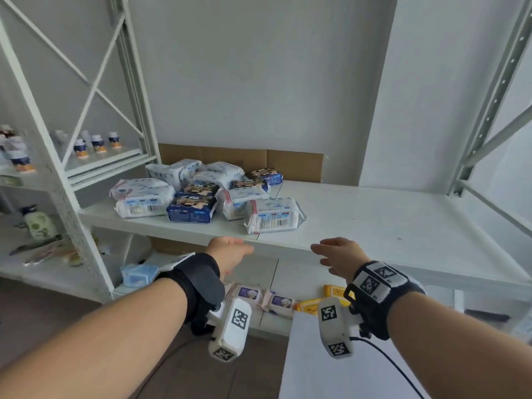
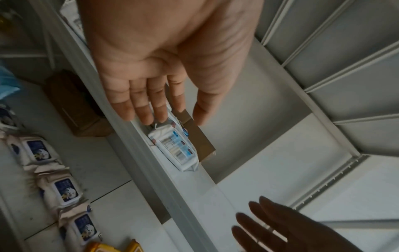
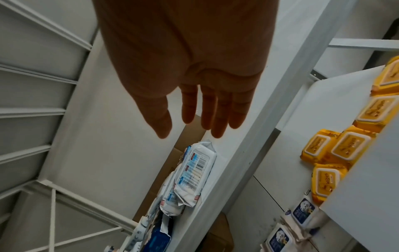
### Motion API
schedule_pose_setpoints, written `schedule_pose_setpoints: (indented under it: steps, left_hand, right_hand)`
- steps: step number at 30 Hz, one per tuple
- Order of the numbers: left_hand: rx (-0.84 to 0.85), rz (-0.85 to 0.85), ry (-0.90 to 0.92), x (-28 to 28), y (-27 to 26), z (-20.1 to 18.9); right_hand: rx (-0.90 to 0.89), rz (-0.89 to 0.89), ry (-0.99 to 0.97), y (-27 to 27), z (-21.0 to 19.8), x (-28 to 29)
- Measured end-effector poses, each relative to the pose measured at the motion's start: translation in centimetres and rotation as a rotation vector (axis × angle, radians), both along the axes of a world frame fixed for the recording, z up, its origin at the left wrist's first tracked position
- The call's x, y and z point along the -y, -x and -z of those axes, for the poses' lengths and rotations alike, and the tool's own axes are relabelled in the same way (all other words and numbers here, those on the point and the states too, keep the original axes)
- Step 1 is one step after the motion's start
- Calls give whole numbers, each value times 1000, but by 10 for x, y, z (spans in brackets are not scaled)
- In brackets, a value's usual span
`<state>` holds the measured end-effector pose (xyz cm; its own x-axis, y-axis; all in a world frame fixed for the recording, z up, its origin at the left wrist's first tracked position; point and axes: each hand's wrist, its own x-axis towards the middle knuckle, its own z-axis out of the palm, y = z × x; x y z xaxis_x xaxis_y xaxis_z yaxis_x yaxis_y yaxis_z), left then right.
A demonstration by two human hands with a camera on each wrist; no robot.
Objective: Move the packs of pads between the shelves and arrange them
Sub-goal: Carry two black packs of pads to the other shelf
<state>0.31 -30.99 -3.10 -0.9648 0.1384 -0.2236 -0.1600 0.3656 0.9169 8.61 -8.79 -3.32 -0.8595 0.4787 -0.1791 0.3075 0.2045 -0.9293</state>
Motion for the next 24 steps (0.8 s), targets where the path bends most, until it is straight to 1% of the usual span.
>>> schedule_pose_setpoints:
  steps: [4,9,12,17,20,24]
  left_hand:
    - [120,18,-12,19,42,-1]
    - [175,33,-17,25,74,-2]
    - [170,34,21,32,88,-10]
    - [94,-59,5,56,135,-34]
    - [79,-92,12,69,169,-40]
    - [106,-91,71,90,222,-37]
  right_hand:
    - [62,40,-46,21,-3,17]
    - [128,54,-95,47,-10,22]
    - [138,18,-94,68,-20,24]
    - [124,-45,-86,122,-37,36]
    - [153,-103,-92,160,-35,52]
    - [198,-139,-76,218,-25,82]
